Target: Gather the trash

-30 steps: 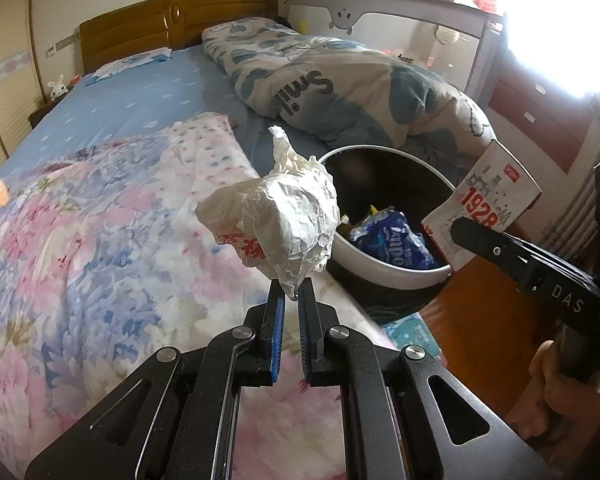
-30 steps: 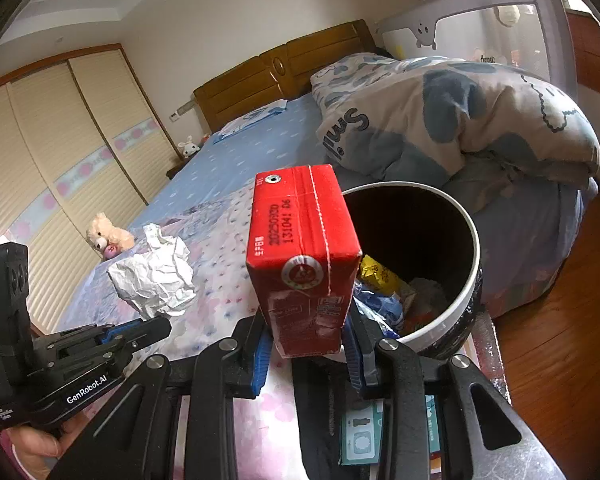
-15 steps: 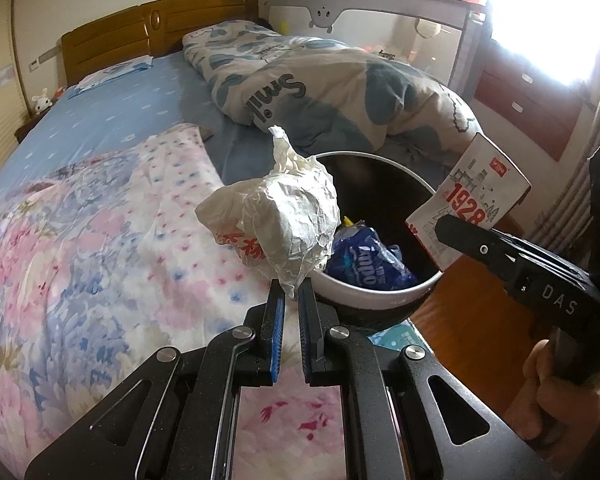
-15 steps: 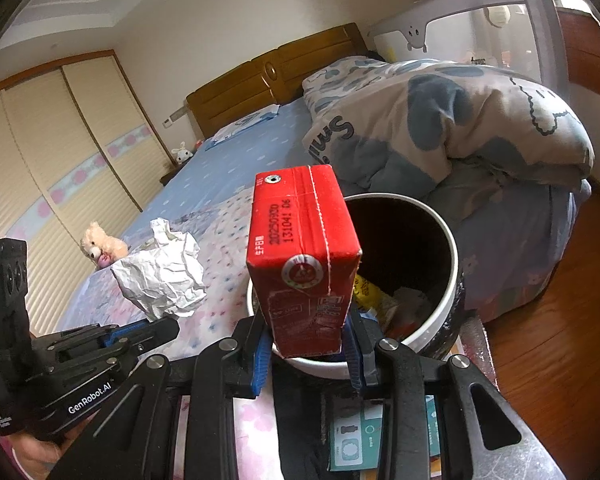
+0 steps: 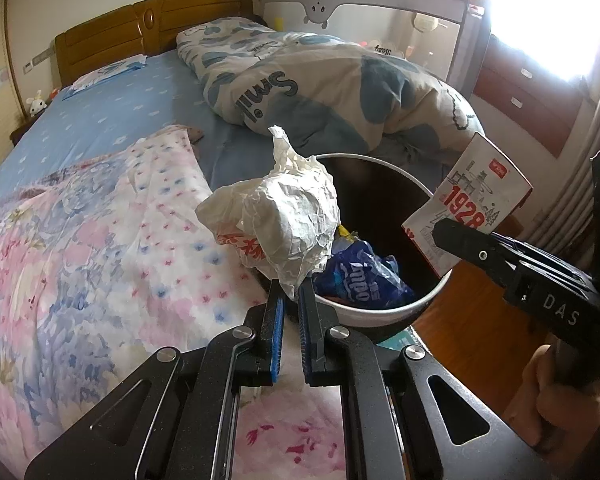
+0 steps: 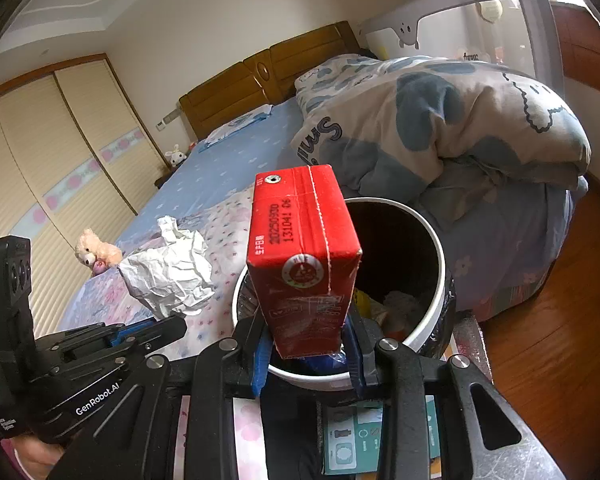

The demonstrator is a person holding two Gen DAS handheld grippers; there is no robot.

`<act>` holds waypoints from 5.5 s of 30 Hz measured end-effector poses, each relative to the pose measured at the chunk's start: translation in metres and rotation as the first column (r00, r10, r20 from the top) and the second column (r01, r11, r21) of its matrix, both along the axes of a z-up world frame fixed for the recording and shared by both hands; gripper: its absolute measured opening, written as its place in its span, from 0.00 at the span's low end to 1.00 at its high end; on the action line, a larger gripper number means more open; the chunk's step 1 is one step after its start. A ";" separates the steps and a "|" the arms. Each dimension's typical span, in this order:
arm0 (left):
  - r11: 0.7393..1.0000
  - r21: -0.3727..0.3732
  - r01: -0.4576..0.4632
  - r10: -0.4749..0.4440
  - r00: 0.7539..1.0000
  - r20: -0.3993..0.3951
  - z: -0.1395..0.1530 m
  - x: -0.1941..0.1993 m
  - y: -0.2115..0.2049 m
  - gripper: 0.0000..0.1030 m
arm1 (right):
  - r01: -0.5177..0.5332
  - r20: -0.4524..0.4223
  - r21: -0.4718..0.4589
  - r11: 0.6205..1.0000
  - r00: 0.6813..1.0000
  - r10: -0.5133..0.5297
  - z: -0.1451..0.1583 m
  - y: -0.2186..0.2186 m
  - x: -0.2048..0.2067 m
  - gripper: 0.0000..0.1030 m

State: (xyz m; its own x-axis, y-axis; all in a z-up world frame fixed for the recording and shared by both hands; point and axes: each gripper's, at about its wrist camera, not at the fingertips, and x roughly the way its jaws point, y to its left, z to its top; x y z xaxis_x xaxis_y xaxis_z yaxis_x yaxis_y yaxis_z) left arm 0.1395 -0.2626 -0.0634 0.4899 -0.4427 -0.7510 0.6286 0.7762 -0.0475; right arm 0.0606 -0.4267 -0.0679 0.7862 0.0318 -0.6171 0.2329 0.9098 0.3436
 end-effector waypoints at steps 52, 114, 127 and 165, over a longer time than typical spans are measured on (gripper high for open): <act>0.999 0.039 0.004 -0.003 1.000 -0.021 -0.012 0.028 -0.030 0.06 | 0.011 -0.041 -0.005 1.000 0.999 -0.011 -0.005 -0.019 0.018 0.30; 0.944 -0.112 -0.309 0.321 0.940 0.114 0.020 -0.053 0.141 0.77 | -0.023 0.087 -0.044 0.999 0.996 0.027 0.029 0.077 -0.036 0.93; 0.865 -0.187 -0.466 0.499 0.756 0.424 0.079 -0.107 0.184 1.00 | -0.053 0.356 -0.279 0.959 0.921 0.155 0.104 0.134 -0.072 1.00; 0.843 -0.155 -0.515 0.529 0.739 0.418 0.057 -0.106 0.185 1.00 | -0.070 0.267 -0.312 0.948 0.951 0.158 0.060 0.145 -0.052 1.00</act>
